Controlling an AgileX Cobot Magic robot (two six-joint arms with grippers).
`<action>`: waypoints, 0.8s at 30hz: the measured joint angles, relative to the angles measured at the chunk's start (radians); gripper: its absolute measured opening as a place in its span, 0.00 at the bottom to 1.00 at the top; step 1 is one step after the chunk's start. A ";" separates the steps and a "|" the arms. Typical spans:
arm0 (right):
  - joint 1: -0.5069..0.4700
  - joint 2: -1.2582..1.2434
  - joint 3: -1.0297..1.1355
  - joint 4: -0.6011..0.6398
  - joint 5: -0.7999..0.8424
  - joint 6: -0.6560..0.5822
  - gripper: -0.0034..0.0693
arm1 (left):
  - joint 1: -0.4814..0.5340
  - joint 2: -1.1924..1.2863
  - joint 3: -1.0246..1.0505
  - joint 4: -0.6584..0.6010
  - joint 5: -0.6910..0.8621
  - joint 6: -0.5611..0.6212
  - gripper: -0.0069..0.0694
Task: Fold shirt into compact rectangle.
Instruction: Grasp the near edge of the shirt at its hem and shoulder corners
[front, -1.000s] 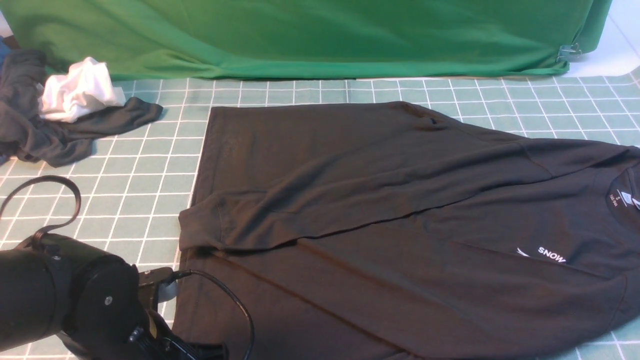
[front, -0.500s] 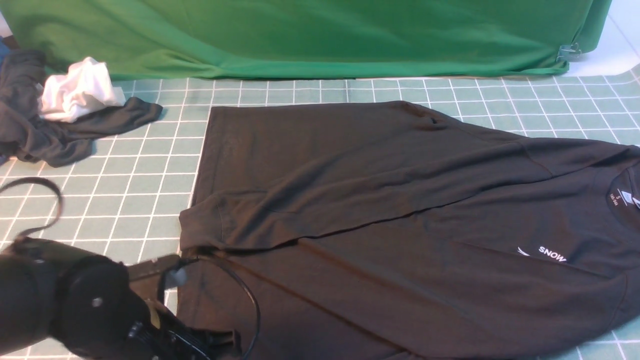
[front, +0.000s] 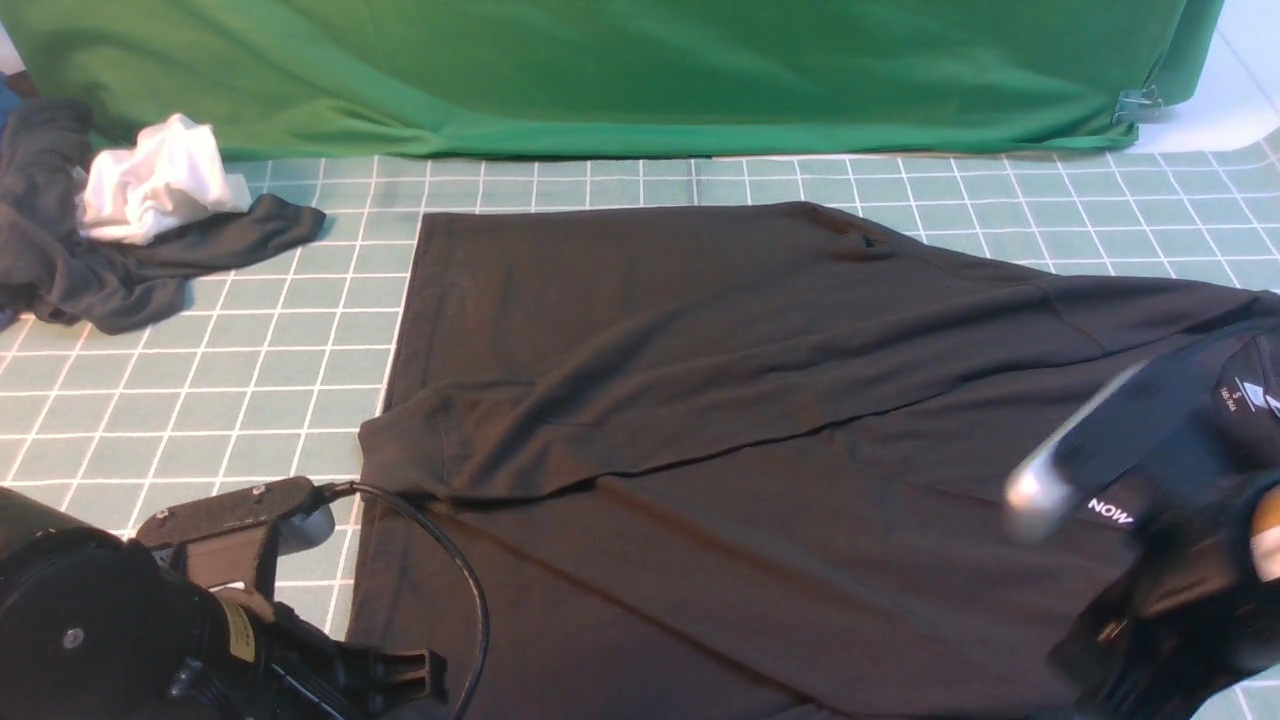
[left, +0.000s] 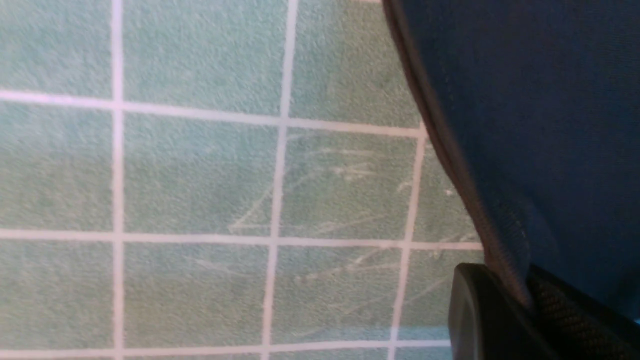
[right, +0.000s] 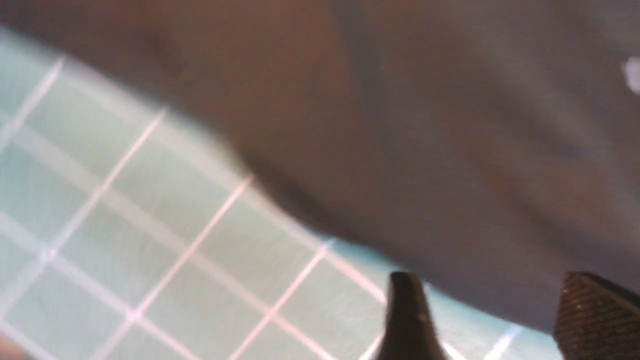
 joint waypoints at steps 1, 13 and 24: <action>0.031 0.021 0.000 -0.021 -0.001 -0.001 0.63 | 0.000 0.000 0.000 0.013 0.000 -0.003 0.11; 0.162 0.313 0.000 -0.387 0.001 0.178 0.69 | 0.010 0.000 0.000 0.130 -0.017 -0.047 0.11; 0.162 0.360 0.000 -0.425 -0.049 0.205 0.58 | 0.155 0.000 0.000 0.048 -0.057 0.067 0.11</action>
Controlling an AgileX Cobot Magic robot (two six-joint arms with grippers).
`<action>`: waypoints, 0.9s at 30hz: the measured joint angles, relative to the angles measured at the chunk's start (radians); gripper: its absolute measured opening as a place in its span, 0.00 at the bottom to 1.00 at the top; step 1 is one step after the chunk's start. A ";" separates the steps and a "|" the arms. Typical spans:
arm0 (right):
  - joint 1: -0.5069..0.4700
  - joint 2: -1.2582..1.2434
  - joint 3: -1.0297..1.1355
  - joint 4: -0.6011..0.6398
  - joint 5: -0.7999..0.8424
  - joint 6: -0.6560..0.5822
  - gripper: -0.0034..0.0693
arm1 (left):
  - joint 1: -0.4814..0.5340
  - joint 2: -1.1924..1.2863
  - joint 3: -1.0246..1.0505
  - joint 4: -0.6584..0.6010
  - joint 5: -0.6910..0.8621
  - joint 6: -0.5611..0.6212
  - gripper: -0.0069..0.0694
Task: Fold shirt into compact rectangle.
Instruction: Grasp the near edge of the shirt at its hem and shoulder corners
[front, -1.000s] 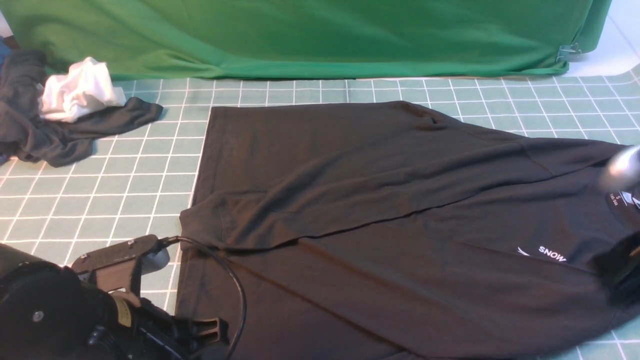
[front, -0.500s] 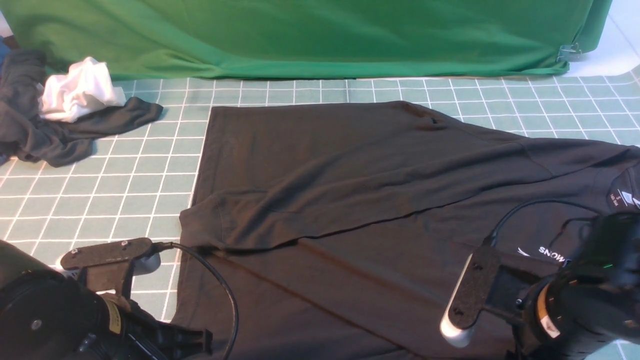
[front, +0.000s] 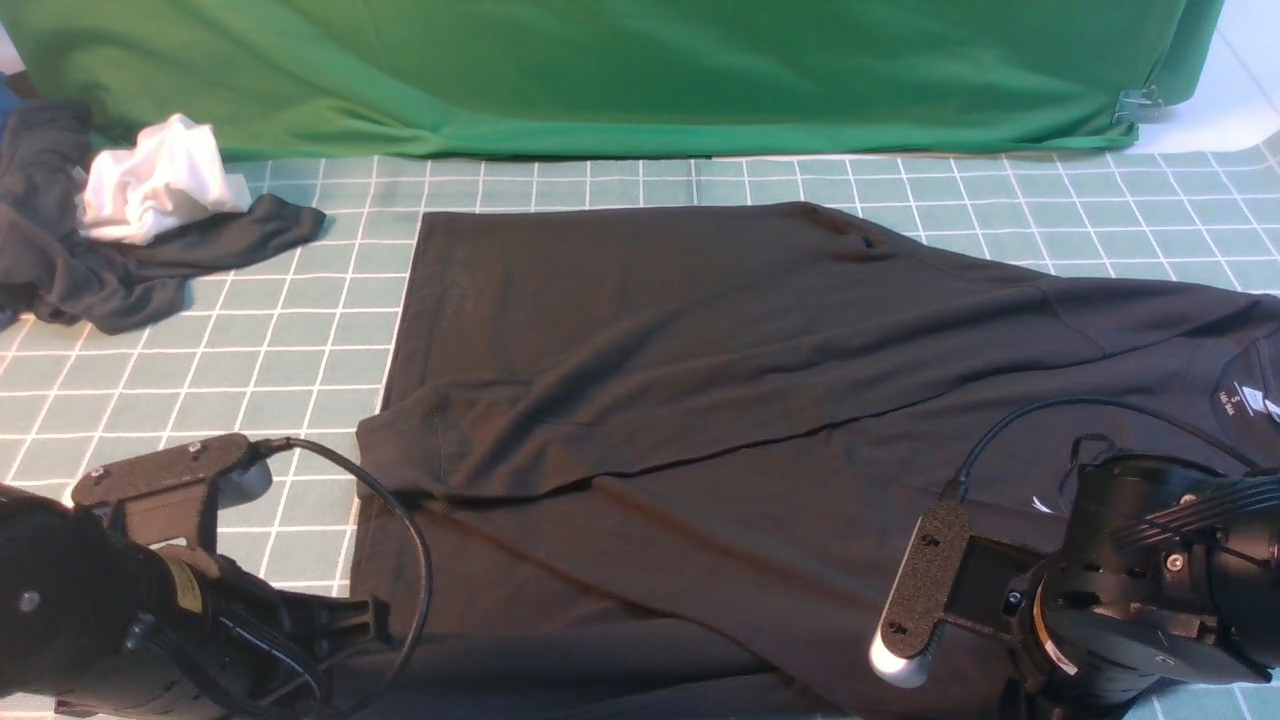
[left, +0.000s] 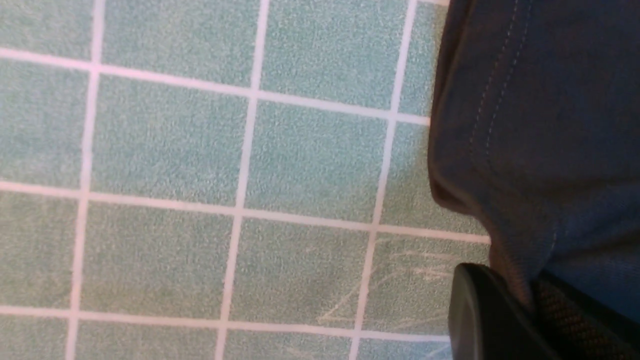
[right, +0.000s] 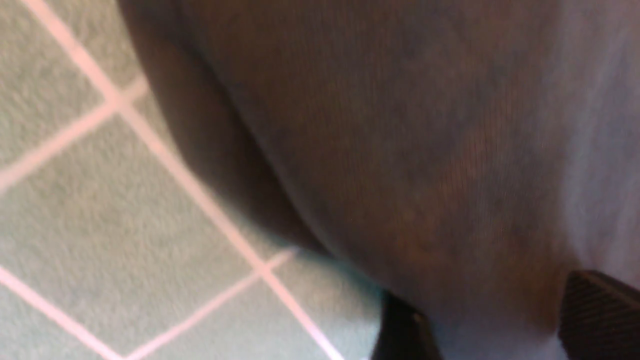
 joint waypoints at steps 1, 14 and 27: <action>0.000 0.000 0.000 0.000 -0.009 0.001 0.55 | 0.003 0.000 0.000 -0.007 0.000 0.010 0.11; 0.002 -0.033 -0.003 0.031 0.052 0.003 0.10 | 0.010 0.000 0.000 -0.076 0.044 0.098 0.11; 0.019 -0.211 0.098 0.294 0.154 0.008 0.10 | 0.010 0.000 0.000 -0.131 0.204 0.192 0.11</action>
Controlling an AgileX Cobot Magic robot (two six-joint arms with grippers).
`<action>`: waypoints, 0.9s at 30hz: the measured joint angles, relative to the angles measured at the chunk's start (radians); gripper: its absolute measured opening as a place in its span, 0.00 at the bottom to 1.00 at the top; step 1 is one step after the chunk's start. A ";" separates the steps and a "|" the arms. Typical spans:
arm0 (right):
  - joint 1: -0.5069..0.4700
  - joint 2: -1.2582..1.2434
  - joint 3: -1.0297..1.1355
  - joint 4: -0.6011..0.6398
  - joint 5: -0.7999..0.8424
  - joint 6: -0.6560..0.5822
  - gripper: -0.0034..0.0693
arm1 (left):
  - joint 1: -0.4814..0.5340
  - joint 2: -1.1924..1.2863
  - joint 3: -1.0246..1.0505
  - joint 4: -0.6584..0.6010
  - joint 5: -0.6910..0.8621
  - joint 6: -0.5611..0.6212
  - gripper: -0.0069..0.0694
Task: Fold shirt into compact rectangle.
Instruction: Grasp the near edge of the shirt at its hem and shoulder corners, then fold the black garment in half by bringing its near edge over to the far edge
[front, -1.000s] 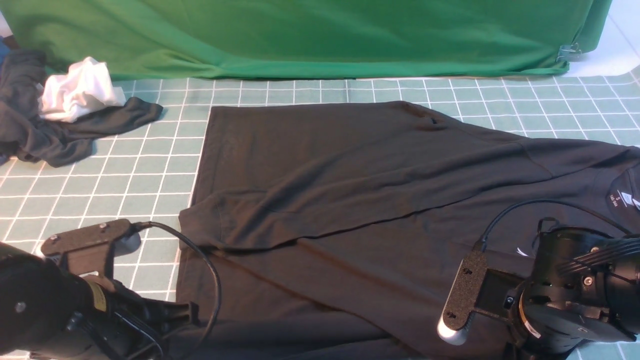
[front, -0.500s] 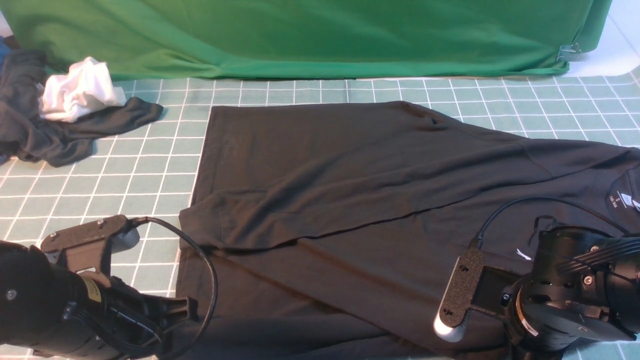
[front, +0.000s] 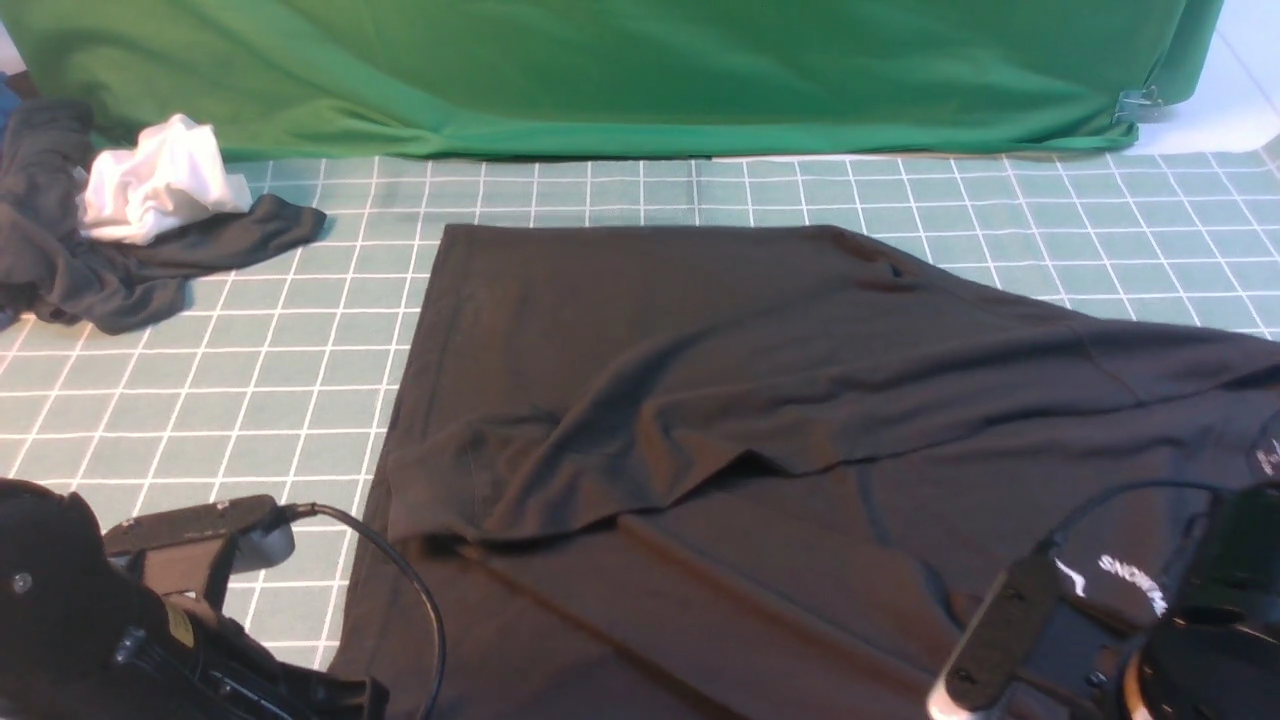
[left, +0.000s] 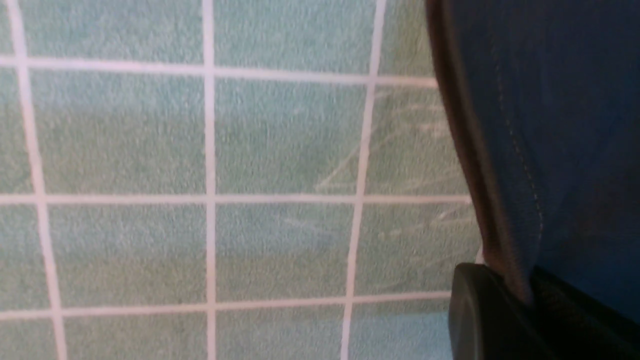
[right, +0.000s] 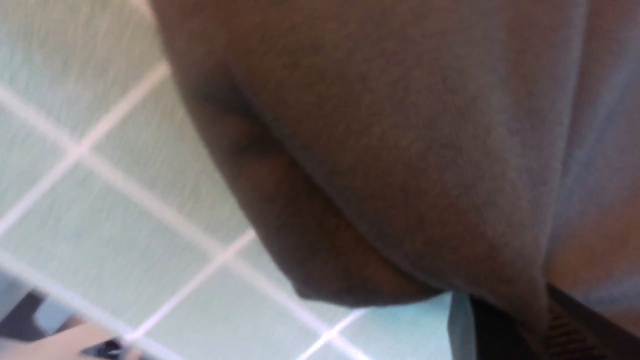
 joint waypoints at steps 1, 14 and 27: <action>0.000 -0.017 0.003 0.003 0.004 0.005 0.10 | 0.000 0.000 0.000 -0.005 0.010 0.004 0.11; -0.023 -0.060 0.004 0.008 -0.014 0.047 0.10 | 0.001 -0.002 -0.095 0.015 -0.009 -0.012 0.11; -0.294 -0.021 -0.163 0.012 -0.020 -0.083 0.10 | 0.038 0.188 -0.309 0.006 -0.162 -0.037 0.11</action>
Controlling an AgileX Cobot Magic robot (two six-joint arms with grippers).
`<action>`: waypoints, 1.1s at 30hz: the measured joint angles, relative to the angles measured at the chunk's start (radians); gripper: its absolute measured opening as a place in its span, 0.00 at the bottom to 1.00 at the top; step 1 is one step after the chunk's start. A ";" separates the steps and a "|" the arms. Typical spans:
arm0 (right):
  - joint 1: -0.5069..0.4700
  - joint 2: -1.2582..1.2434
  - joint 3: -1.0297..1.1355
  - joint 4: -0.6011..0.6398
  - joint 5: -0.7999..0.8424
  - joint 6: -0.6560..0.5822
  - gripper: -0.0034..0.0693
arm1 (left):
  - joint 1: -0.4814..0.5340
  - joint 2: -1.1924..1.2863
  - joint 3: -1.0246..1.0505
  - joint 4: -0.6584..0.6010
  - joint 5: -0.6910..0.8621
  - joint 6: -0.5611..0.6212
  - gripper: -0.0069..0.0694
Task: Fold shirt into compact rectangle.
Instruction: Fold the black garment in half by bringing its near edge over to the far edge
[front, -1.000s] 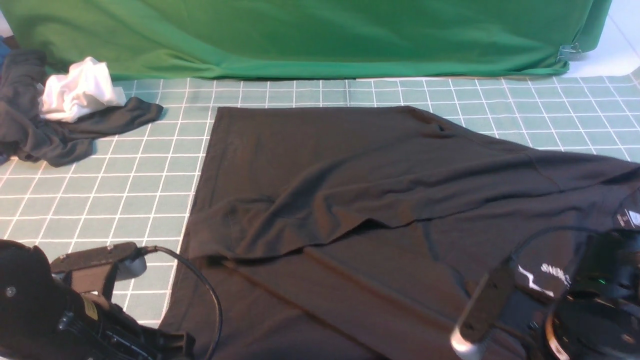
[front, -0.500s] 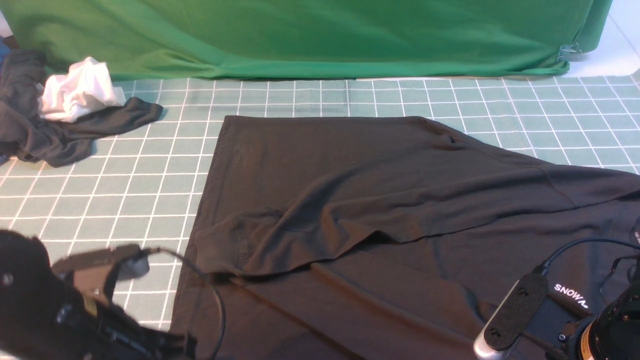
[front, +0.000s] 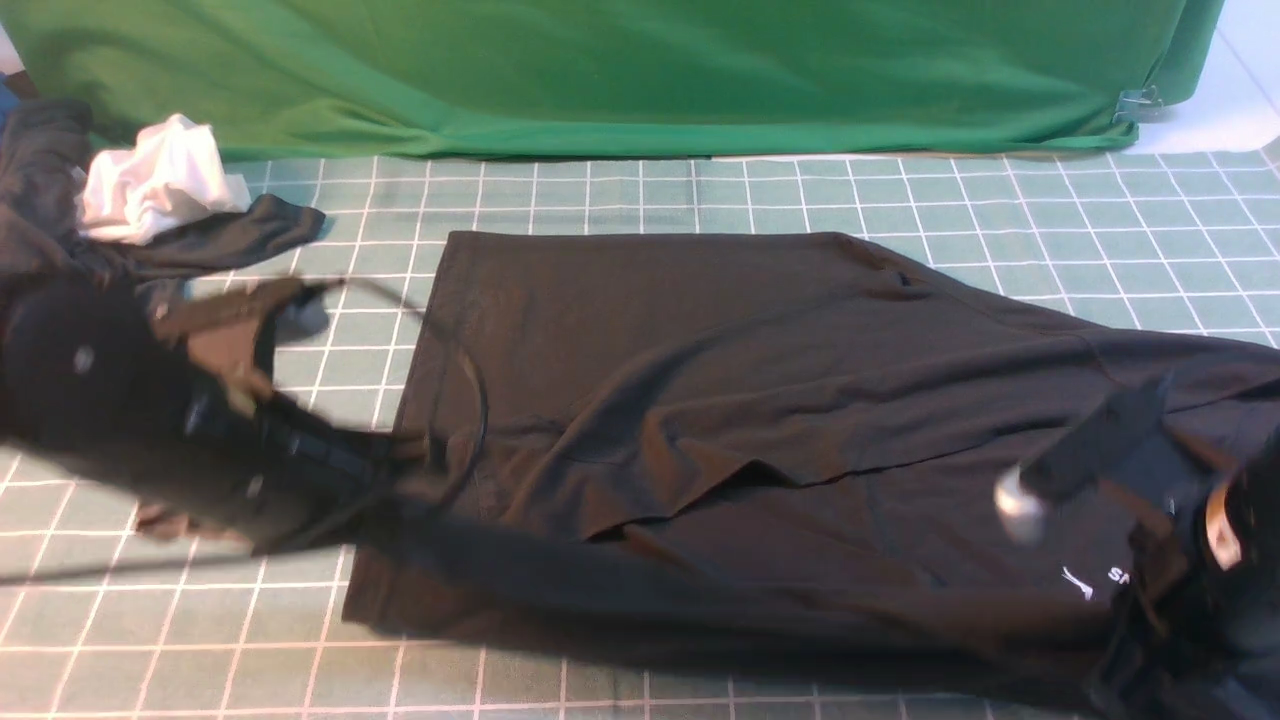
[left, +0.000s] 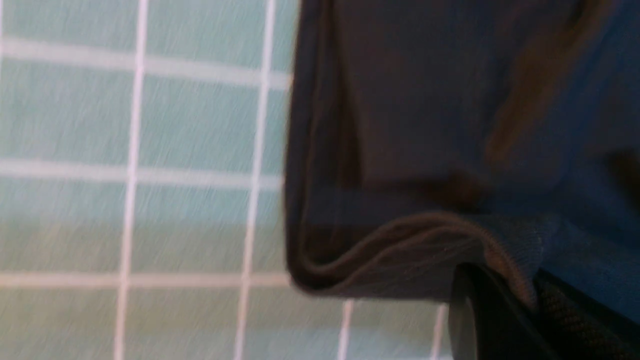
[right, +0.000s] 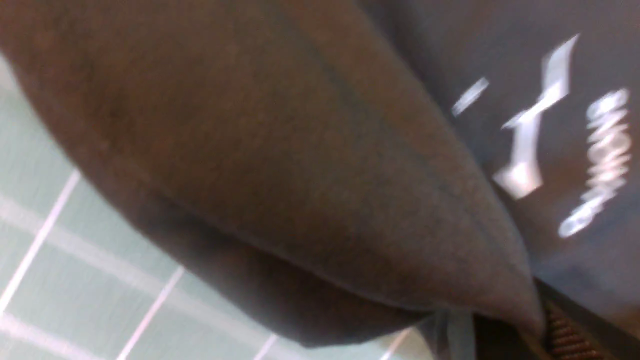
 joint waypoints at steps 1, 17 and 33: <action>-0.022 0.018 -0.028 0.000 0.000 -0.010 0.10 | 0.009 0.021 -0.029 -0.003 -0.007 0.000 0.11; -0.164 0.485 -0.632 -0.005 0.005 -0.061 0.10 | 0.161 0.367 -0.374 -0.036 -0.174 0.024 0.11; -0.203 0.790 -0.923 -0.066 -0.151 -0.084 0.10 | 0.182 0.653 -0.587 -0.101 -0.338 0.070 0.11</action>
